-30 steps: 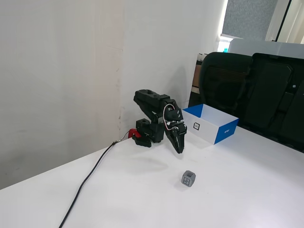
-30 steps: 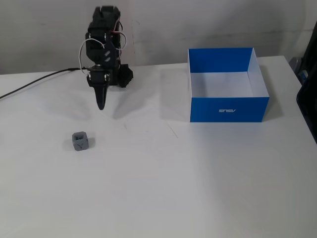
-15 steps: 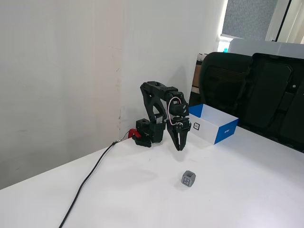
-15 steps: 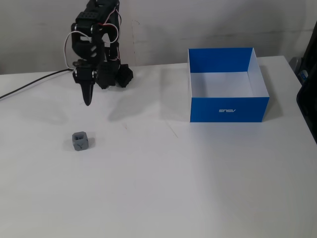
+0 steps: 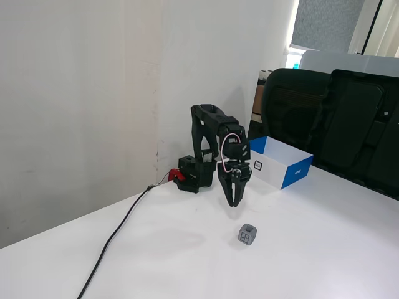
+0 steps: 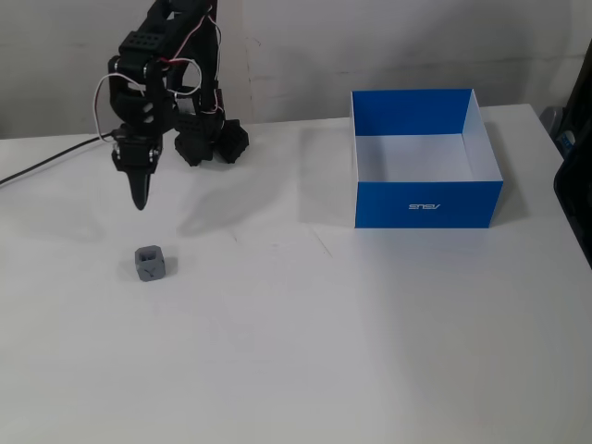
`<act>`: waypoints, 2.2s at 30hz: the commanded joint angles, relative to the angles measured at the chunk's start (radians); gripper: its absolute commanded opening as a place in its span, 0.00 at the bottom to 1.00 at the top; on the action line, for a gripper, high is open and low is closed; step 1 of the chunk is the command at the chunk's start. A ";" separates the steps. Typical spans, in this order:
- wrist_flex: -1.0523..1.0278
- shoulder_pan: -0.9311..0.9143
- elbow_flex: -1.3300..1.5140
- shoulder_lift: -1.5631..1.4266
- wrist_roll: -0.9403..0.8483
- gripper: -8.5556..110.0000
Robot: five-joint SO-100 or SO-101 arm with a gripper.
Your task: Grasp the gray block and put it in the box.
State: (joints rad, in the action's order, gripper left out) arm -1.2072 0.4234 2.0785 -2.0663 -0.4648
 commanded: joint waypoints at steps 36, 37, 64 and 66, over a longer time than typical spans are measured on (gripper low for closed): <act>0.123 -0.040 -0.212 0.284 0.037 0.29; 0.121 -0.041 -0.216 0.291 0.041 0.29; 0.060 -0.095 -0.319 0.495 0.170 0.29; 0.060 -0.094 -0.330 0.502 0.170 0.29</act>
State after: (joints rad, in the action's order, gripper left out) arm -1.1443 0.3359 1.8285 -1.5539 -0.3007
